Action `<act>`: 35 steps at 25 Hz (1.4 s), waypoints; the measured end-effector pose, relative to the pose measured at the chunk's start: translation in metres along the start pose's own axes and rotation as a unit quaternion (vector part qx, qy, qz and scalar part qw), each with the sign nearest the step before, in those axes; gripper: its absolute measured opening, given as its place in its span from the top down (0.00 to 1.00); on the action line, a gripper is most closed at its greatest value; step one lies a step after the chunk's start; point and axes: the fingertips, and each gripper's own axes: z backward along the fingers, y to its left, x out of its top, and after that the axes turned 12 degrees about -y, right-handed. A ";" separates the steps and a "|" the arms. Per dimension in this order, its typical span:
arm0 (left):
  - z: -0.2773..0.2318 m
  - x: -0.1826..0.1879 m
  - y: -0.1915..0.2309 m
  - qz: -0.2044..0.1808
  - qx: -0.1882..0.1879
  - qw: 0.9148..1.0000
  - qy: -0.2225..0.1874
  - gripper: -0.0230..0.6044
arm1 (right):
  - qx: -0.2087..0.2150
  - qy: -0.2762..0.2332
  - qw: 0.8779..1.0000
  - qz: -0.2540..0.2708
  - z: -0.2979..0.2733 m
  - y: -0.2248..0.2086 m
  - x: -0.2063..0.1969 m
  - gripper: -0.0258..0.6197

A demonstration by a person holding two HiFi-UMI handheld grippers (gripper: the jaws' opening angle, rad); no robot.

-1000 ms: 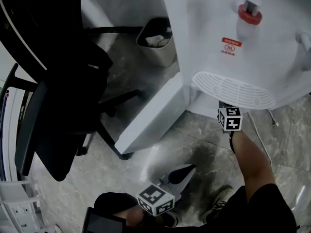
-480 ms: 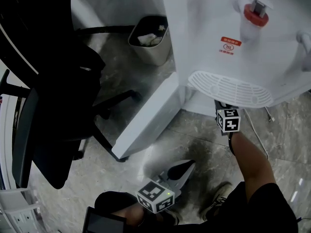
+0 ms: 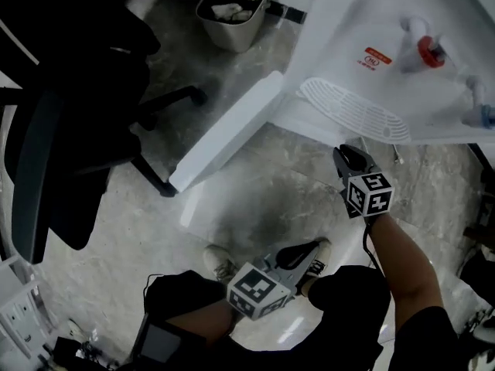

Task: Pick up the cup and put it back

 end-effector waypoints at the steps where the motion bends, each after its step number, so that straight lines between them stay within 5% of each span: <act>1: 0.009 -0.010 -0.022 0.009 -0.002 1.000 0.011 0.96 | 0.003 0.008 1.000 -0.025 0.025 0.016 0.010 0.85; 5: 0.067 -0.011 -0.098 0.075 0.027 0.997 0.020 0.96 | 0.020 0.019 0.992 -0.125 0.126 0.095 0.070 0.87; 9: 0.145 0.033 -0.196 0.107 -0.006 0.994 0.038 0.96 | 0.042 0.031 0.982 -0.182 0.237 0.186 0.129 0.87; 15: 0.255 0.134 -0.280 0.086 -0.008 0.995 0.045 0.96 | -0.027 -0.008 0.977 -0.210 0.384 0.290 0.236 0.87; 21: 0.287 0.229 -0.324 -0.012 0.014 1.000 -0.013 0.96 | -0.028 -0.118 0.978 -0.170 0.462 0.345 0.340 0.87; 28: 0.311 0.230 -0.420 -0.120 0.005 0.991 -0.052 0.96 | 0.009 -0.178 0.976 -0.127 0.573 0.410 0.335 0.87; 35: 0.361 0.155 -0.486 -0.129 0.070 0.988 -0.057 0.96 | 0.005 -0.209 0.969 -0.133 0.688 0.438 0.275 0.87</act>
